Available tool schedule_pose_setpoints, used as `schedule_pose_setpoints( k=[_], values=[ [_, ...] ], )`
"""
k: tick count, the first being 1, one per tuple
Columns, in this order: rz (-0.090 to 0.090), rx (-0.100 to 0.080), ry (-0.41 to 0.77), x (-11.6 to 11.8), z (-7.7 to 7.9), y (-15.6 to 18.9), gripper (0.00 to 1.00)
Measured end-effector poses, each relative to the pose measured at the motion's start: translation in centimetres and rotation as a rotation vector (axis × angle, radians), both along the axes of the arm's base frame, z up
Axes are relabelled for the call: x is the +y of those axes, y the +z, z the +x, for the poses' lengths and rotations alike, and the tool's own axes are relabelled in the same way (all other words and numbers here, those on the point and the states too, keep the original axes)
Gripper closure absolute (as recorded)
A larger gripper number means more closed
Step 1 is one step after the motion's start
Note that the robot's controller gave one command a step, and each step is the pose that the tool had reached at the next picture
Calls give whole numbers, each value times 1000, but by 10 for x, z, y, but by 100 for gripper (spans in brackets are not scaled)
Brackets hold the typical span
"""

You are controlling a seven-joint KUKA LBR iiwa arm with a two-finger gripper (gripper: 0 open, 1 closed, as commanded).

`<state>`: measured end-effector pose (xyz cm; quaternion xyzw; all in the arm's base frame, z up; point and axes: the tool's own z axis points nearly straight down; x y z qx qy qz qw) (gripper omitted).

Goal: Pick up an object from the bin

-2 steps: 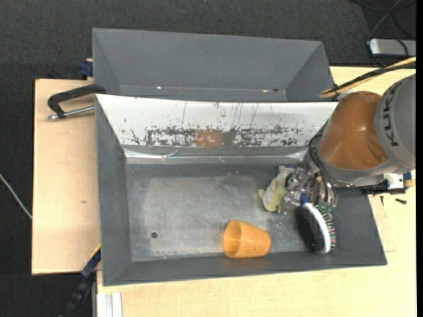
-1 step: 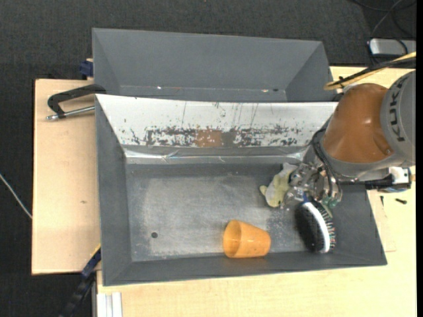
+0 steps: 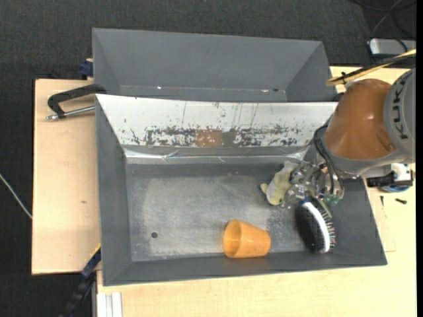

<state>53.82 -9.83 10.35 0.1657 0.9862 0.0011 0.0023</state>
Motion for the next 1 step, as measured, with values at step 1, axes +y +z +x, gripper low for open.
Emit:
schedule_pose_setpoints(
  k=[1],
  values=[
    [-2,-3,0,0,2,16,100]
  ],
)
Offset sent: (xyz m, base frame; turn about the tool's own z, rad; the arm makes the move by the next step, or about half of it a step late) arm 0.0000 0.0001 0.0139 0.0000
